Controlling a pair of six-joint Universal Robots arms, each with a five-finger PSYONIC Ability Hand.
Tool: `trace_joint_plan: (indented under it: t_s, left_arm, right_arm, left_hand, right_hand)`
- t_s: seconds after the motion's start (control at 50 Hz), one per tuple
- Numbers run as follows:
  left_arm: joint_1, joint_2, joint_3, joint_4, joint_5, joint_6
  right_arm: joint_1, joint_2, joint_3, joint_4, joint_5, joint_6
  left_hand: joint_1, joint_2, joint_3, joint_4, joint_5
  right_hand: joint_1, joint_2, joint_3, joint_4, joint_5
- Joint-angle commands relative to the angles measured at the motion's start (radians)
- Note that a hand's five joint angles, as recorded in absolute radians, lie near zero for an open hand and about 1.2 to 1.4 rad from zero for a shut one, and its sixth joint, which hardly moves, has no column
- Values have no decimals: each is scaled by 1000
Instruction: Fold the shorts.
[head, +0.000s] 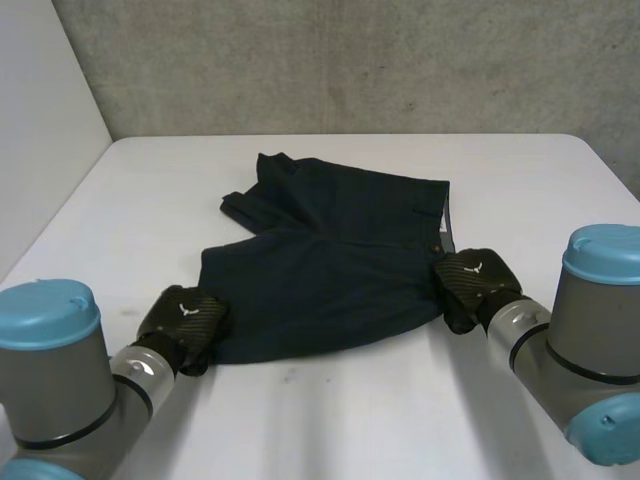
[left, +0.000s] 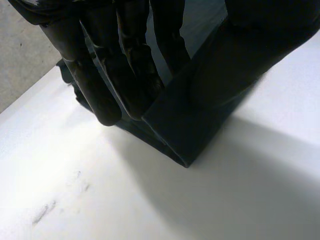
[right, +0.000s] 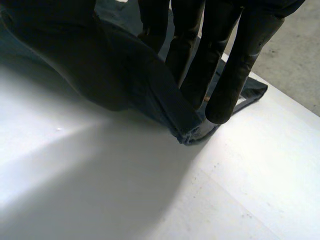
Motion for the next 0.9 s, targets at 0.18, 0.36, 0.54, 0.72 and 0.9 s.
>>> trace_joint_plan:
  t_s: [0.18, 0.36, 0.54, 0.72, 0.9]
  left_arm:
    - [-4, 494, -107, -502, 6, 341]
    - [-1, 567, -95, -551, 12, 488]
    - [-38, 237, 153, -280, 3, 471]
    - [-94, -134, 484, 108, -8, 456]
    - [-101, -506, 937, 177, -6, 454]
  right_arm:
    - [8, -291, 51, 452, -16, -493]
    - [-53, -345, 63, 683, -140, -587]
    - [-108, -226, -59, 480, -163, -343]
    - [-90, -69, -236, 352, 16, -245]
    - [-74, 199, -509, 180, 191, -294]
  left_hand:
    - [277, 207, 210, 202, 235]
    - [277, 207, 210, 202, 235]
    - [277, 207, 210, 202, 235]
    - [277, 207, 210, 202, 235]
    - [277, 207, 210, 202, 235]
  right_hand:
    - [409, 230, 188, 205, 237]
    - [409, 230, 188, 205, 237]
    - [409, 230, 188, 205, 237]
    - [409, 230, 188, 205, 237]
    - [409, 230, 188, 205, 237]
